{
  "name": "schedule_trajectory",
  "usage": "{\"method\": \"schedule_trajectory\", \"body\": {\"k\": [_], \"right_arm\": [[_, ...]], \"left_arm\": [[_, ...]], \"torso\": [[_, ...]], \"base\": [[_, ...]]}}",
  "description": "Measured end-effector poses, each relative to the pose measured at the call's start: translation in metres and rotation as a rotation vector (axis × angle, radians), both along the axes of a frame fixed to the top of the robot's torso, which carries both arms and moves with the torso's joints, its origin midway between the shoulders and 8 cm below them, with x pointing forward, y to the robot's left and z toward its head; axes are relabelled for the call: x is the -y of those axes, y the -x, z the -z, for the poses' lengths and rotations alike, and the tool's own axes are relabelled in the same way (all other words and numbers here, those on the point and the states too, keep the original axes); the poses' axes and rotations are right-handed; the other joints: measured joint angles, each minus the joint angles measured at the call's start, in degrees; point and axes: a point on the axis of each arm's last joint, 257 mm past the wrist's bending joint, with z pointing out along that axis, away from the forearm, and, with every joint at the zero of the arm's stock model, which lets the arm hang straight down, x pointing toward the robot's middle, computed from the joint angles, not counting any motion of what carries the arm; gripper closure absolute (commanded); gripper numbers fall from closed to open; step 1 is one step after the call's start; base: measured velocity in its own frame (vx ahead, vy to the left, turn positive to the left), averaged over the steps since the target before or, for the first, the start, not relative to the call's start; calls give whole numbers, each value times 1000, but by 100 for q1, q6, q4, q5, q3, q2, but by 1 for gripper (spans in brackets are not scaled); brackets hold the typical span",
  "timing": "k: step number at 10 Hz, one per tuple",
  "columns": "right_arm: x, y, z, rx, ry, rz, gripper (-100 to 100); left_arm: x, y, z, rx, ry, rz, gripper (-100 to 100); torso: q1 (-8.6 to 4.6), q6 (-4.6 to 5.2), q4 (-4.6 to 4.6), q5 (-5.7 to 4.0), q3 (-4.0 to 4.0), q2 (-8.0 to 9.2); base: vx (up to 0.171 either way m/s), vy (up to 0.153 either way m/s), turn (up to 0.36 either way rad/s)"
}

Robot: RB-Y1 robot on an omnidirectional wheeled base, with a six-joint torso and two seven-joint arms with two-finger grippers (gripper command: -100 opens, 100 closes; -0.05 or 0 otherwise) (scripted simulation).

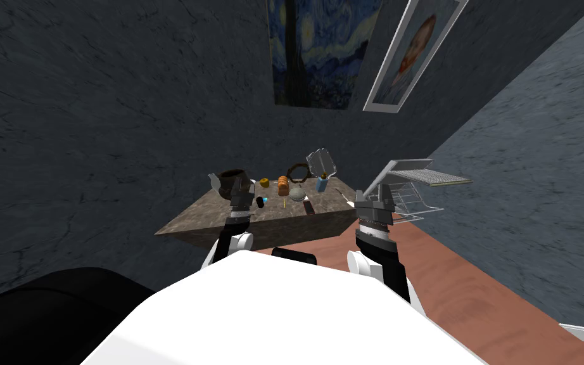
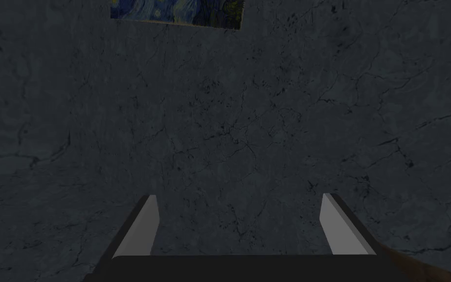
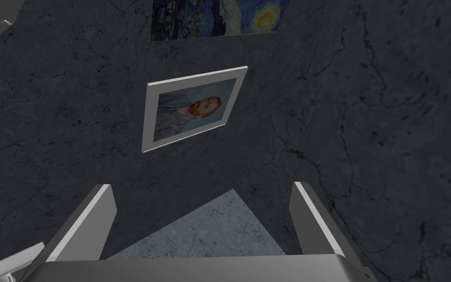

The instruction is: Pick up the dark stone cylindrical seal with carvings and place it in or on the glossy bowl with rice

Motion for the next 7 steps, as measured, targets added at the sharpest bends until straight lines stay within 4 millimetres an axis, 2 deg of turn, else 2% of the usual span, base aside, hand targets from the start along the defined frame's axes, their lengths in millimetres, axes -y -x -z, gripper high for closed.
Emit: {"method": "schedule_trajectory", "body": {"k": [3,7], "right_arm": [[0,0,0,0,0,0,0],[0,0,0,0,0,0,0]], "left_arm": [[6,-7,10,-30,-19,54,-100],[15,-28,42,-99,25,144,-100]], "torso": [[-18,0,5,-4,13,23],[-30,1,9,-7,23,39]], "base": [[-67,-48,10],[-104,-78,14]]}}
